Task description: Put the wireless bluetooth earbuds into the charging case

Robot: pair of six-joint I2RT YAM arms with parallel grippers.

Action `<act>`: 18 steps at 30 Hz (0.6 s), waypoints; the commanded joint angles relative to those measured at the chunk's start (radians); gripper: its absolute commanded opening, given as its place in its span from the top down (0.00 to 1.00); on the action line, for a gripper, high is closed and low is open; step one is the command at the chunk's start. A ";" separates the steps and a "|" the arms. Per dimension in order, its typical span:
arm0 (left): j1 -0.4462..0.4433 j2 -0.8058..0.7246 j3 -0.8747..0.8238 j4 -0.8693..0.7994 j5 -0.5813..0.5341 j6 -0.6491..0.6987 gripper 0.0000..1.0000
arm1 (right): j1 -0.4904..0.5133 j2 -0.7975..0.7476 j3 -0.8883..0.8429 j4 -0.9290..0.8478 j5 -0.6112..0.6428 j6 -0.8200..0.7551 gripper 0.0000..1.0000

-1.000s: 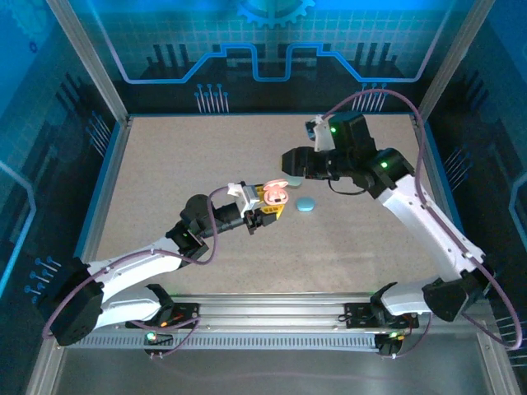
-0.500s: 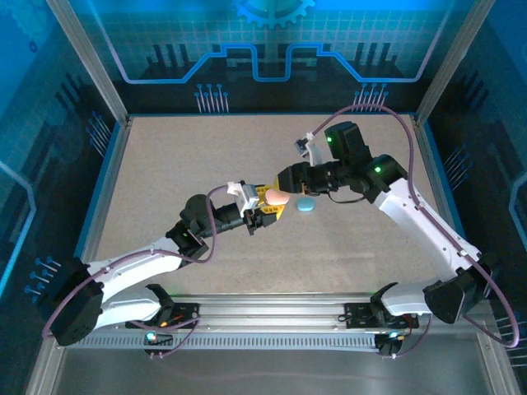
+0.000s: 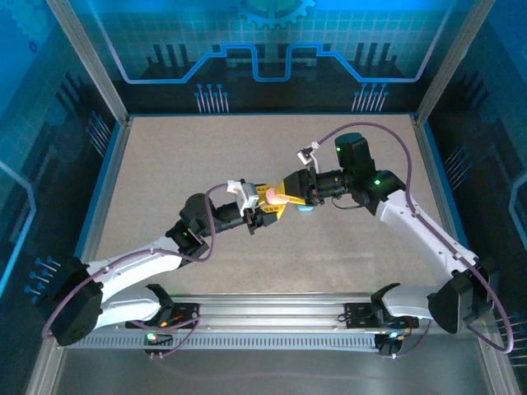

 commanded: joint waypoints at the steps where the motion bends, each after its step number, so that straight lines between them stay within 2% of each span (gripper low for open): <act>1: -0.004 0.001 0.044 0.065 0.016 -0.023 0.63 | -0.004 -0.004 -0.027 0.109 -0.110 0.063 0.50; 7: -0.005 0.005 0.048 0.067 0.004 -0.031 0.63 | -0.004 -0.001 -0.041 0.136 -0.136 0.064 0.52; 11: -0.004 0.008 0.050 0.064 -0.009 -0.033 0.63 | -0.001 -0.008 -0.044 0.136 -0.153 0.052 0.58; 15: -0.005 0.013 0.050 0.053 -0.016 -0.028 0.61 | -0.008 -0.008 -0.042 0.097 -0.111 0.028 0.73; 18: -0.004 0.012 0.051 0.024 -0.017 -0.012 0.58 | -0.014 -0.003 -0.055 0.111 -0.093 0.044 0.79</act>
